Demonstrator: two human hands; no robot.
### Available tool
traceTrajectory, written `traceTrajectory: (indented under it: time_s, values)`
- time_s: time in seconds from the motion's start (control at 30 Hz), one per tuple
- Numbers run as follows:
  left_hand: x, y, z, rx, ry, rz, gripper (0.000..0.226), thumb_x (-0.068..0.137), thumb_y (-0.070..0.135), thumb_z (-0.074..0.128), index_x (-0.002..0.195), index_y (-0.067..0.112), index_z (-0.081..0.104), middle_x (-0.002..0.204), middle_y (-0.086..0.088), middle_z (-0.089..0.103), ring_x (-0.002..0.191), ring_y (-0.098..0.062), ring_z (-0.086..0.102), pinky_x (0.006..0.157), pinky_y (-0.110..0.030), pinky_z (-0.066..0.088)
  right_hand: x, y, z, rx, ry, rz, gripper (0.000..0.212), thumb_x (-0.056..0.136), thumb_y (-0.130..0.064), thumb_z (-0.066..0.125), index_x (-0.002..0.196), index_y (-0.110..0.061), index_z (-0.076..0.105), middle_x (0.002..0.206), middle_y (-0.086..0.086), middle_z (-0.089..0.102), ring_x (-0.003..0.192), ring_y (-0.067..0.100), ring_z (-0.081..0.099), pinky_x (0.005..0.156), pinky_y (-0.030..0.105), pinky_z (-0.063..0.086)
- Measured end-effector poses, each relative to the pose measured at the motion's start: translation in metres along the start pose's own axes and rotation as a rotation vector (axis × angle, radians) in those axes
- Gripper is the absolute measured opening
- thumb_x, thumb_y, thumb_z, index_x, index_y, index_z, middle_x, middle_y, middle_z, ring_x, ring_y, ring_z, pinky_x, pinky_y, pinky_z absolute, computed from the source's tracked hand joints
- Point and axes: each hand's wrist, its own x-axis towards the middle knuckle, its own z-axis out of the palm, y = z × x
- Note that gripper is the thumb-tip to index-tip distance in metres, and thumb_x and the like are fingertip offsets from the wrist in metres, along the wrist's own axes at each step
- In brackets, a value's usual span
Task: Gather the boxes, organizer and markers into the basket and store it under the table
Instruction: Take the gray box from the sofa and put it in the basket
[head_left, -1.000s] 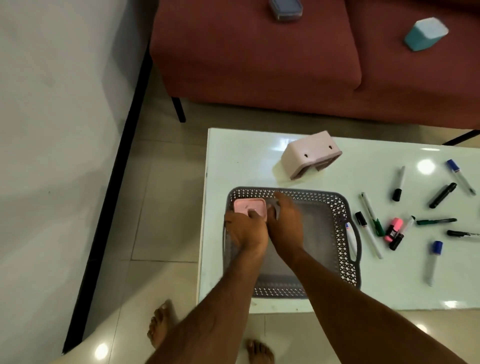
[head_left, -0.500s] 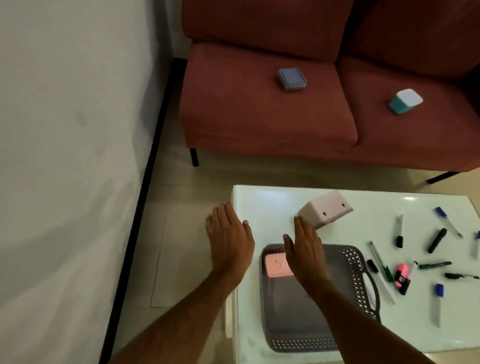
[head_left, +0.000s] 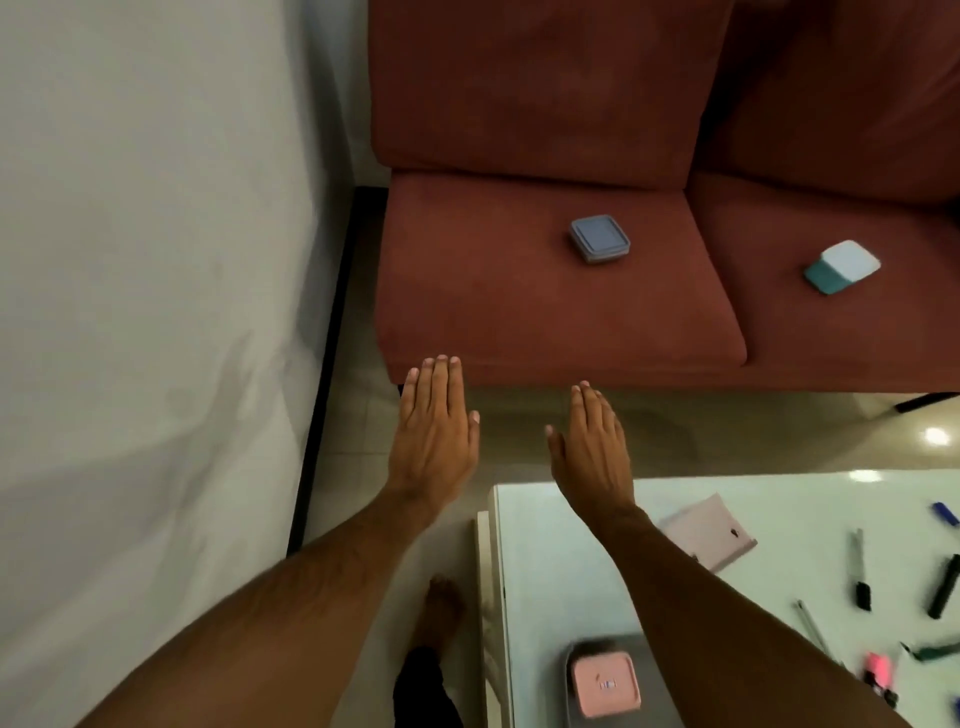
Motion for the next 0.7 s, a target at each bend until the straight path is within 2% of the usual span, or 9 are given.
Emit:
traceTrajectory:
  time_s: [0.13, 0.43, 0.7]
  values:
    - [0.079, -0.001, 0.022, -0.005, -0.045, 0.029, 0.067, 0.107, 0.038, 0.029, 0.161, 0.0, 0.019, 0.166, -0.021, 0.029, 0.156, -0.034, 0.026, 0.131, -0.048, 0.015, 0.082, 0.009, 0.01, 0.012, -0.001, 0.027, 0.064, 0.105, -0.034, 0.047, 0.157, -0.001, 0.029, 0.163, 0.019, 0.032, 0.152, 0.035, 0.03, 0.124, 0.048, 0.028]
    - [0.239, 0.014, 0.069, -0.048, -0.003, 0.044, 0.065, 0.107, 0.034, 0.038, 0.159, -0.002, 0.026, 0.163, -0.021, 0.036, 0.153, -0.033, 0.032, 0.13, -0.047, 0.019, 0.251, 0.053, 0.03, -0.012, 0.03, 0.056, 0.064, 0.105, -0.033, 0.05, 0.154, 0.002, 0.032, 0.161, 0.022, 0.035, 0.149, 0.037, 0.034, 0.121, 0.051, 0.033]
    - [0.37, 0.057, 0.129, -0.122, -0.014, 0.106, 0.064, 0.105, 0.033, 0.04, 0.157, -0.002, 0.029, 0.161, -0.02, 0.039, 0.152, -0.032, 0.035, 0.13, -0.047, 0.02, 0.37, 0.101, 0.058, 0.031, 0.076, 0.154, 0.064, 0.105, -0.034, 0.049, 0.156, 0.0, 0.029, 0.16, 0.02, 0.033, 0.15, 0.035, 0.031, 0.12, 0.051, 0.033]
